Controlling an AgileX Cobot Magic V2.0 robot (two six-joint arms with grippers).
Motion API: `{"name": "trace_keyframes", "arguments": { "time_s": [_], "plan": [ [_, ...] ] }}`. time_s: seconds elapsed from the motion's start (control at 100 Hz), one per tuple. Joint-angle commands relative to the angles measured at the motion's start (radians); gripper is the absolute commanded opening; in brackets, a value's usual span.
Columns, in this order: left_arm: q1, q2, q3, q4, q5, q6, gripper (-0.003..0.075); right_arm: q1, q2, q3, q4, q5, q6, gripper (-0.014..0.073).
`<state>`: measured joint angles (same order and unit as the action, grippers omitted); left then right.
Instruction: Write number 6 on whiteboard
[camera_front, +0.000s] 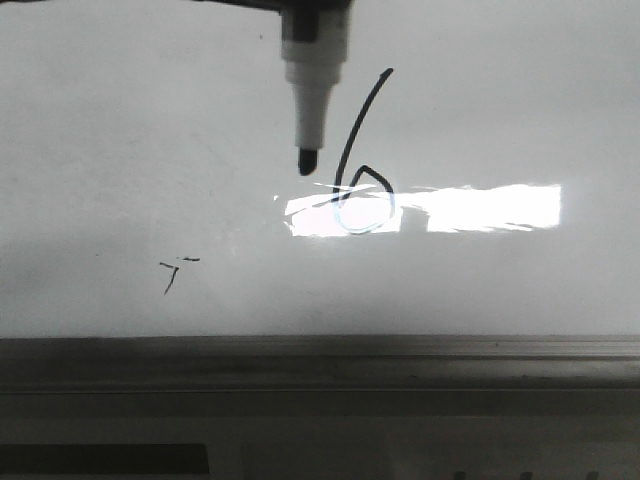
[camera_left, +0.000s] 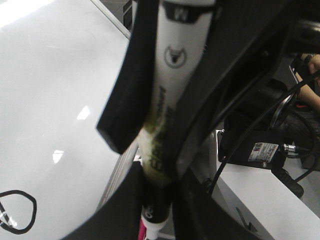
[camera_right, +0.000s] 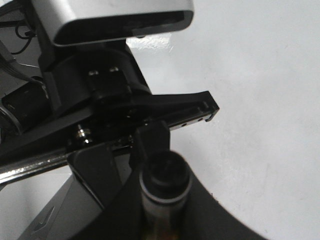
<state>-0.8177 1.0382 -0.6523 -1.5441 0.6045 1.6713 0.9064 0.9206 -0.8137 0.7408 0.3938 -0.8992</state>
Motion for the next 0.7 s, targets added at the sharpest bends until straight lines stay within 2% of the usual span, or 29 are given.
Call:
{"name": "trace_keyframes", "arguments": {
  "time_s": [0.0, 0.09, 0.14, 0.19, 0.31, 0.38, 0.52, 0.69],
  "plan": [
    [0.003, -0.01, -0.034, -0.056, 0.02, -0.011, -0.002, -0.001, -0.003, -0.034, 0.042, -0.043, -0.011, -0.0044],
    [0.003, -0.008, -0.034, -0.056, 0.02, -0.011, -0.002, -0.001, 0.008, -0.034, 0.049, -0.027, -0.011, -0.0032],
    [0.003, -0.004, -0.034, -0.056, 0.023, -0.011, -0.002, -0.001, 0.015, -0.034, 0.054, -0.023, -0.011, 0.0013],
    [0.003, 0.001, -0.029, -0.056, 0.024, -0.011, -0.002, -0.001, 0.021, -0.034, 0.064, -0.023, -0.011, 0.0097],
    [0.003, 0.001, 0.0, -0.056, 0.023, -0.011, -0.002, -0.001, 0.037, -0.032, 0.091, -0.023, -0.011, 0.0366],
    [0.003, 0.001, 0.022, -0.056, 0.014, -0.011, -0.002, -0.001, 0.048, -0.027, 0.091, -0.023, -0.011, 0.0456],
    [0.003, 0.001, 0.068, -0.056, -0.006, -0.011, -0.002, -0.001, 0.08, -0.021, 0.091, -0.026, -0.011, 0.0493],
    [0.003, 0.001, 0.118, -0.083, -0.019, -0.011, -0.002, -0.003, 0.08, -0.025, 0.091, -0.129, -0.011, 0.0493]
  ]
}}
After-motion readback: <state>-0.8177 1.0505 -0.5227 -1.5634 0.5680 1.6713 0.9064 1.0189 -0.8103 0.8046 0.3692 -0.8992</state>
